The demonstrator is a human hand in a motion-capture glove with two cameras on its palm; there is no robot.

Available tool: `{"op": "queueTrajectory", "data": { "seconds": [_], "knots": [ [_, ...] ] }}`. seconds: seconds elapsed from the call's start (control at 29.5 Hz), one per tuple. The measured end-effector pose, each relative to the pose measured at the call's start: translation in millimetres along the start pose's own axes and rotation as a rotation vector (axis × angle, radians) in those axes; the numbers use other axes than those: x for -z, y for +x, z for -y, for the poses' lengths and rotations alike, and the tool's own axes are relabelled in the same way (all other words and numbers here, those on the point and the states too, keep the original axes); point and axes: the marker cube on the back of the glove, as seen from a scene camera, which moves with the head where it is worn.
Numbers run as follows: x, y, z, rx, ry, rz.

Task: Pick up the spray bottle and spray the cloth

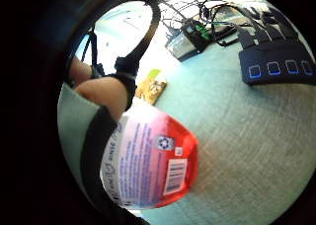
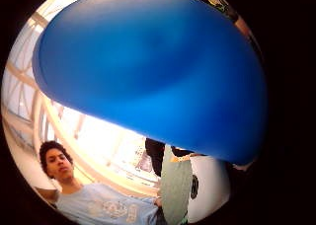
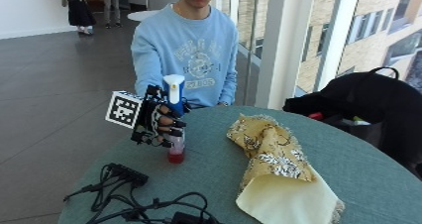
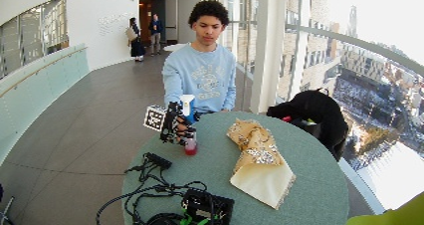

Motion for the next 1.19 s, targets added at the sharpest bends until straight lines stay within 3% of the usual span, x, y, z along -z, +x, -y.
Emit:
{"op": "queueTrajectory", "data": {
  "seconds": [0.31, 0.58, 1.19],
  "knots": [
    [6.2, -40.5, 30.5, 0.062, -0.325, -0.136],
    [-6.3, -69.4, 59.1, -0.084, -0.659, -0.249],
    [-108.7, -78.7, 64.0, -0.202, -1.079, -0.416]
  ]
}}
